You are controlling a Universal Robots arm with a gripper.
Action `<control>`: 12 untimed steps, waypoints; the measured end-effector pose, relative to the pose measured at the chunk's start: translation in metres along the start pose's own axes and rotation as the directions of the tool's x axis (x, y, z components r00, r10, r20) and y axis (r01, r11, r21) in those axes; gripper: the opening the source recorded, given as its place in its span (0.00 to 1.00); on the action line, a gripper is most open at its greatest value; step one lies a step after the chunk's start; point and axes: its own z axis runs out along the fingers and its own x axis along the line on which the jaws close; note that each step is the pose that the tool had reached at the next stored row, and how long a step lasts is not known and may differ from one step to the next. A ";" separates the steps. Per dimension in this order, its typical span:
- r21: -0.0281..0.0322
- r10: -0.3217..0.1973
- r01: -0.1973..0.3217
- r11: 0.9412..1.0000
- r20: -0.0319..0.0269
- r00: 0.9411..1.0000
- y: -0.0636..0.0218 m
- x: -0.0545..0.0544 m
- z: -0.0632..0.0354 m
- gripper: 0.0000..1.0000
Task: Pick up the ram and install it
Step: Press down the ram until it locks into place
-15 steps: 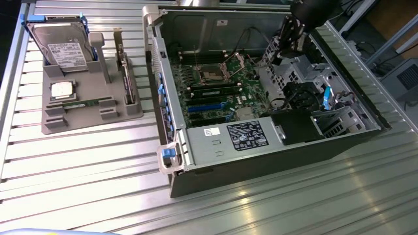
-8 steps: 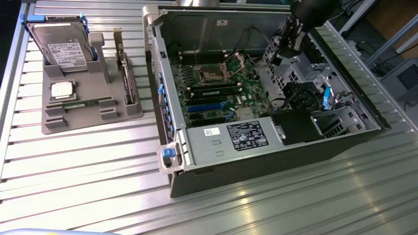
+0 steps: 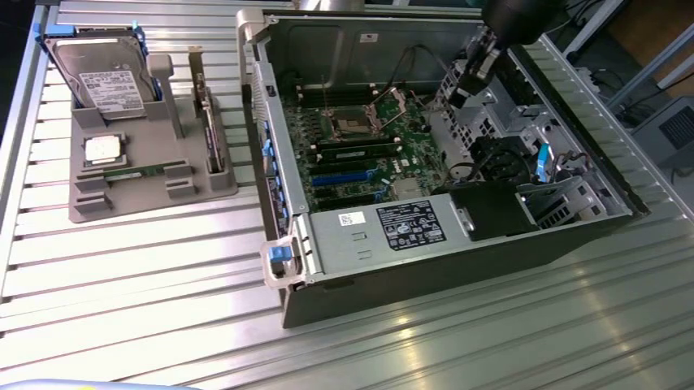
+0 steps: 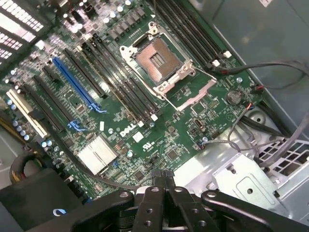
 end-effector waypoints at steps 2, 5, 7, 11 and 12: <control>-0.001 0.035 -0.035 0.999 0.002 0.999 0.0000 0.000 0.0000 0.10; -0.003 0.132 -0.132 0.991 0.006 0.991 0.0000 0.000 0.0000 0.10; -0.005 0.193 -0.192 0.981 0.008 0.981 0.0000 0.000 0.0000 0.10; -0.009 0.304 -0.304 0.953 0.013 0.953 0.0000 0.000 0.0000 0.10; -0.010 0.321 -0.321 0.947 0.013 0.947 0.0000 0.000 0.0000 0.10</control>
